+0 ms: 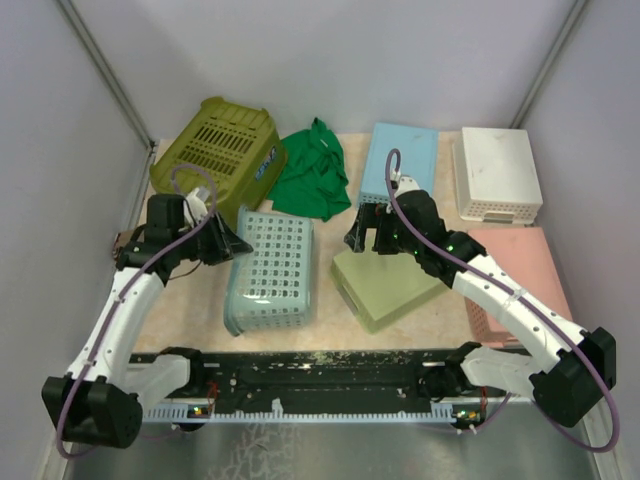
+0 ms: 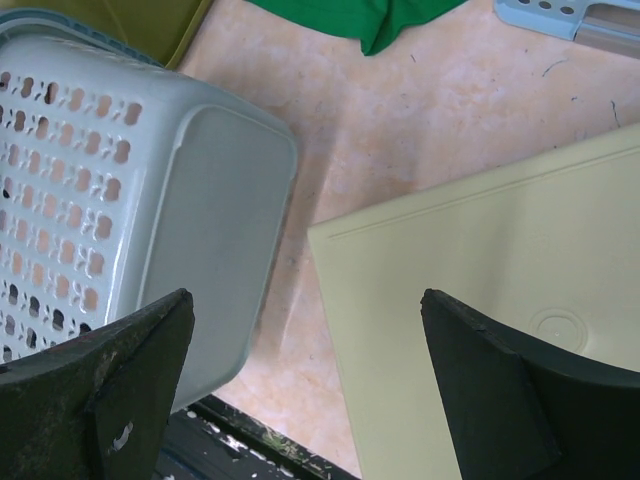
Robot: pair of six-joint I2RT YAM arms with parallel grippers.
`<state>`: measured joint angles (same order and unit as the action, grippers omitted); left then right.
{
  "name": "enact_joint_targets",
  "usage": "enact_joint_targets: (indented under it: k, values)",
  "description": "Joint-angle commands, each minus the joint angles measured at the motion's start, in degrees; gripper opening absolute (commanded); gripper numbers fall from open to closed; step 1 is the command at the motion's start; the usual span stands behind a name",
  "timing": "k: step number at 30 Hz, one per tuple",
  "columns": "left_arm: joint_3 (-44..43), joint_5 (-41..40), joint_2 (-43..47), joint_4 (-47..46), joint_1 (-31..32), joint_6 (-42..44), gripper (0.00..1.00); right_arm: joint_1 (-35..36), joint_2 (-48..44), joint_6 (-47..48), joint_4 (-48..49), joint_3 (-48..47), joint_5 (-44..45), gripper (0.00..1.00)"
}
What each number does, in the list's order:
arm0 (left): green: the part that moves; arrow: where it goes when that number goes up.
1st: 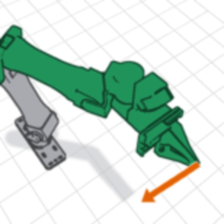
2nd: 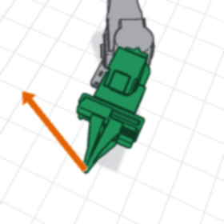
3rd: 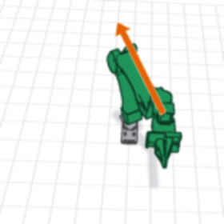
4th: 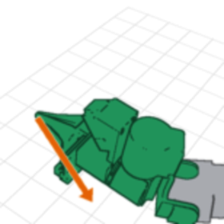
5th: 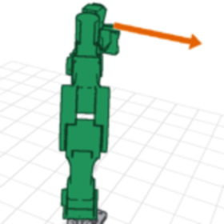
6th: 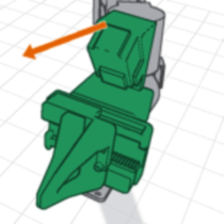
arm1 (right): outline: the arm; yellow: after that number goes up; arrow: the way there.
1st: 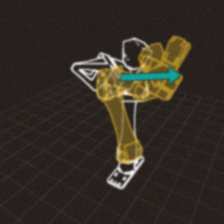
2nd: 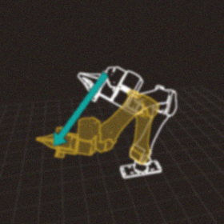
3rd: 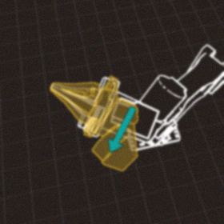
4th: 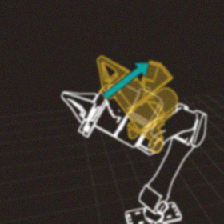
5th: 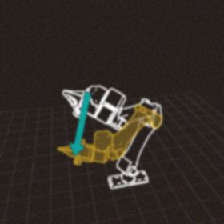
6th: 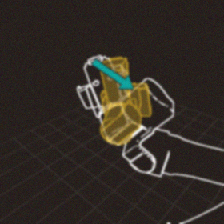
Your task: Turn the large container upside down
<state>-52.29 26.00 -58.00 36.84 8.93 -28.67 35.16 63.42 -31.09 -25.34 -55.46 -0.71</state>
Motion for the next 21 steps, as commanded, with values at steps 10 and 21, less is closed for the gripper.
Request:
enact_joint_targets:
  k: [10, 21]
  values:
    - [0.7, 1.81, -5.95, 11.76, -14.68, 9.83, 0.19, -0.35, -1.55, 0.75, 1.11, 0.15, 1.36, 0.95]
    - [-9.82, -5.44, -3.01, 18.78, -14.47, 11.96, 0.9, -0.35, 0.48, 0.45, 1.98, -0.74, 0.44, 0.95]
